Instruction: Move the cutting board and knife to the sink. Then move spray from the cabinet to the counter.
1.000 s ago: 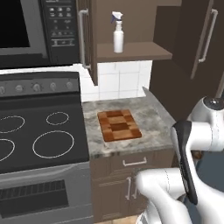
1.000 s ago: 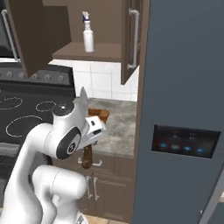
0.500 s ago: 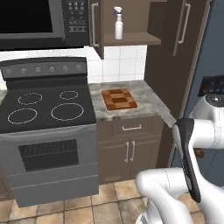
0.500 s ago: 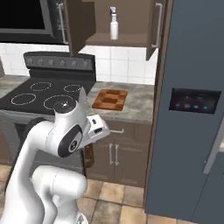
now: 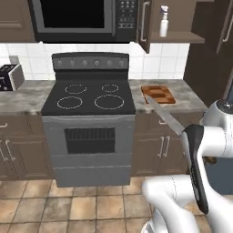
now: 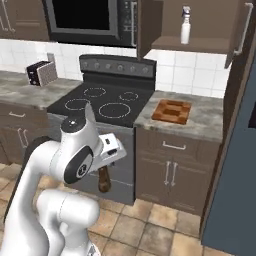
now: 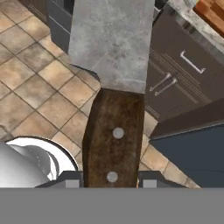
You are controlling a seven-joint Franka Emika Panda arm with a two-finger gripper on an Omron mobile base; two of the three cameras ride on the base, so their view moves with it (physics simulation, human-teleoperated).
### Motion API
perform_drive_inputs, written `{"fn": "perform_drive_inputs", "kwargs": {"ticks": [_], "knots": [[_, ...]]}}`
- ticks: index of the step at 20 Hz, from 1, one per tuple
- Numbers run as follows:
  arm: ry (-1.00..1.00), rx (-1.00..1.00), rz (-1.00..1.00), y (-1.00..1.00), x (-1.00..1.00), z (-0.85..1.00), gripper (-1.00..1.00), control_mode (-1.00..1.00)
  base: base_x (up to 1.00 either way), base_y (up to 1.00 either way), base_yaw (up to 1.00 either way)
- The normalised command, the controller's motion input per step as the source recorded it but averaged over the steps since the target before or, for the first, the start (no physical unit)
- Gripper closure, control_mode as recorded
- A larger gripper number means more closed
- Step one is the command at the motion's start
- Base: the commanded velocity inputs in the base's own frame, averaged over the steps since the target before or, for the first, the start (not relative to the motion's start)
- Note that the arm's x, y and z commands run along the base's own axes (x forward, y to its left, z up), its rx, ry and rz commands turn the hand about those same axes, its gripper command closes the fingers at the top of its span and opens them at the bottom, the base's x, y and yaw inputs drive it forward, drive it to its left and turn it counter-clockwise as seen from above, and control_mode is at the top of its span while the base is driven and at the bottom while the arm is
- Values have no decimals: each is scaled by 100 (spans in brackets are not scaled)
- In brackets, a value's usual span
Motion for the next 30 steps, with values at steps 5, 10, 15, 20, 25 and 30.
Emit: {"fn": "perform_drive_inputs", "kwargs": {"ticks": [5,10,15,20,25,30], "knots": [[0,0,0,0,0,0,100,100,-10,5,93],[0,0,0,0,0,0,100,100,0,0,100],[0,0,0,0,0,0,100,100,0,0,100],[0,0,0,0,0,0,100,100,0,0,100],[0,0,0,0,0,0,100,100,36,-1,89],[0,0,0,0,0,0,100,100,100,1,39]]}}
